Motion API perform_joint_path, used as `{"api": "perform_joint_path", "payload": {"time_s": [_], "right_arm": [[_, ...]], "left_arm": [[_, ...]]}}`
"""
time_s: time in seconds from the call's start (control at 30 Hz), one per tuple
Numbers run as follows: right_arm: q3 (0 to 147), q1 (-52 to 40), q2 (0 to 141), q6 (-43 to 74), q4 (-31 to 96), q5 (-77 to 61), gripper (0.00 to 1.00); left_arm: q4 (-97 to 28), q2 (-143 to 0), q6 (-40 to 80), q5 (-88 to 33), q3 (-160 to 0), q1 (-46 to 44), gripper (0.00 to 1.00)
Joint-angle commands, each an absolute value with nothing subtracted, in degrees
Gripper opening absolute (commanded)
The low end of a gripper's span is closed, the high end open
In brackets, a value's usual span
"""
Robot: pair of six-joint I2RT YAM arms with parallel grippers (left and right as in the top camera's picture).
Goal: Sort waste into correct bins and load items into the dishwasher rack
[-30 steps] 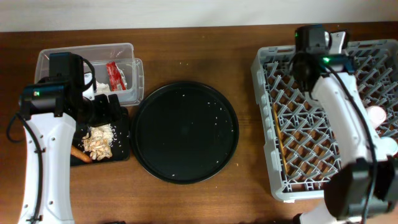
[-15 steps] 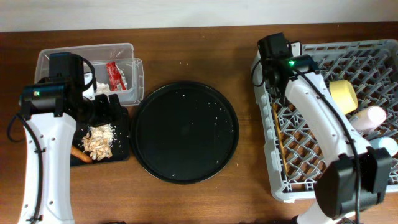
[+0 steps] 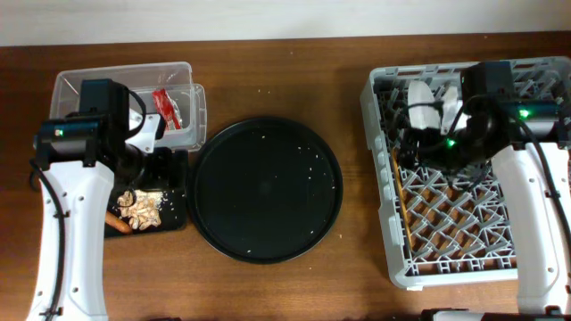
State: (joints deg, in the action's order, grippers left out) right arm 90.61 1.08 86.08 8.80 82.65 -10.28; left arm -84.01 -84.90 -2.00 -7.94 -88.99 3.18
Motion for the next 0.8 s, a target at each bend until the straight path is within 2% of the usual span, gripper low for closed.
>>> {"api": "perform_joint_path", "payload": {"time_s": [0.0,0.13,0.17,0.3,0.43,0.5,0.57,0.77], "right_arm": [[90.85,1.13,85.58,5.76,86.28,-11.35,0.98],[86.63,1.15,74.56,5.76,81.97,-11.33,0.98],[83.59,1.15,68.14,5.78,78.63,-9.65,0.98],[69.21,1.15,48.56,5.80,68.05,-3.27,0.98],[59.18,1.15,39.81,5.82,64.69,-2.48,0.98],[58.65,1.15,40.95,5.82,64.71,-2.50,0.98],[58.65,1.15,42.57,5.85,64.69,-2.50,0.98],[58.65,1.15,49.43,5.85,64.69,-2.50,0.98]], "left_arm": [[-86.80,-83.88,-3.03,-7.79,-88.47,2.96,0.99],[-80.97,-63.79,-2.85,-7.92,-79.18,0.27,0.99],[-78.98,-53.63,-2.90,-7.60,-77.06,0.05,0.99],[-76.95,-31.83,-3.57,-3.01,-74.98,0.05,0.99],[-74.02,-28.53,-3.53,1.76,-70.94,0.05,0.99],[-65.89,-28.53,-3.53,1.83,-59.53,0.05,0.99],[-63.00,-28.64,-3.53,1.76,-51.46,0.05,0.99],[-62.61,-28.64,-3.53,1.93,-50.68,0.05,0.99]]}}
